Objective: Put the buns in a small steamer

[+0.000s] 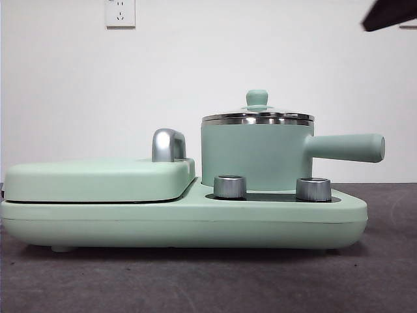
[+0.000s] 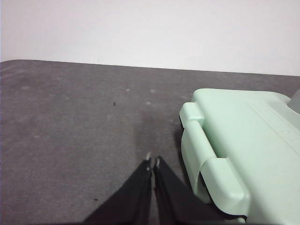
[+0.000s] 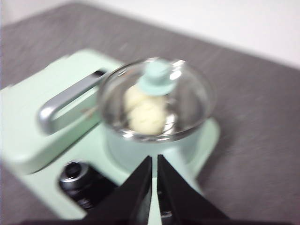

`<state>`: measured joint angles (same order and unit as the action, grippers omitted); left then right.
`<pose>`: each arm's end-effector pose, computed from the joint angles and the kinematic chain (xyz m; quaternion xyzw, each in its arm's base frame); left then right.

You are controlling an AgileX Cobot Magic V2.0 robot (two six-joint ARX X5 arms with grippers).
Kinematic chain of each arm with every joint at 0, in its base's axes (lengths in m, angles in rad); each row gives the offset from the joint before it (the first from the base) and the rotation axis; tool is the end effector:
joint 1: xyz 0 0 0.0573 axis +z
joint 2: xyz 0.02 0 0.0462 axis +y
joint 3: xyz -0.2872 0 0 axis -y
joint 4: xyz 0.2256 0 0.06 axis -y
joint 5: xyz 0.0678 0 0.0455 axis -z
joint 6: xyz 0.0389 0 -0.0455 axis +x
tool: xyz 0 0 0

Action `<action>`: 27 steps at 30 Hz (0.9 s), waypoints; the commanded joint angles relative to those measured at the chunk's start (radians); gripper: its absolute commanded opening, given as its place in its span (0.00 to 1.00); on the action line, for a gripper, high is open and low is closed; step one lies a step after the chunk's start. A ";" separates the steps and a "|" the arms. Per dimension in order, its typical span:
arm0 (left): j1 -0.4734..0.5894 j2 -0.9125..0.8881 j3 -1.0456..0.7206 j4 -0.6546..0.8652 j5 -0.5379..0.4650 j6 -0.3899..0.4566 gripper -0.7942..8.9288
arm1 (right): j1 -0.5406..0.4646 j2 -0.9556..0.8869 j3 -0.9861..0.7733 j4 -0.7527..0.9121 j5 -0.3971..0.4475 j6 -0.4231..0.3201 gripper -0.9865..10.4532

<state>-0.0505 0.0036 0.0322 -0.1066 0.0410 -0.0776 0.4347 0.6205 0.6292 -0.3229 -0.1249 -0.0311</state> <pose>0.0628 -0.0048 0.1626 -0.0385 0.0407 -0.0442 0.9974 0.1001 0.0518 0.2996 -0.0389 0.1503 0.2751 0.9488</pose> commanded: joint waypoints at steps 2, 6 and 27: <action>-0.001 0.000 -0.019 0.010 0.000 0.010 0.09 | -0.099 -0.141 -0.163 0.110 0.042 -0.033 0.10; -0.001 0.000 -0.019 0.010 0.000 0.010 0.09 | -0.188 -0.298 -0.330 0.167 0.083 -0.032 0.10; -0.001 0.000 -0.019 0.010 0.000 0.010 0.09 | -0.346 -0.617 -0.618 0.219 0.099 -0.022 0.10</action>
<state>-0.0505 0.0036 0.0322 -0.1074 0.0414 -0.0772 0.0879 0.0036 0.0162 -0.1150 -0.0254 -0.0559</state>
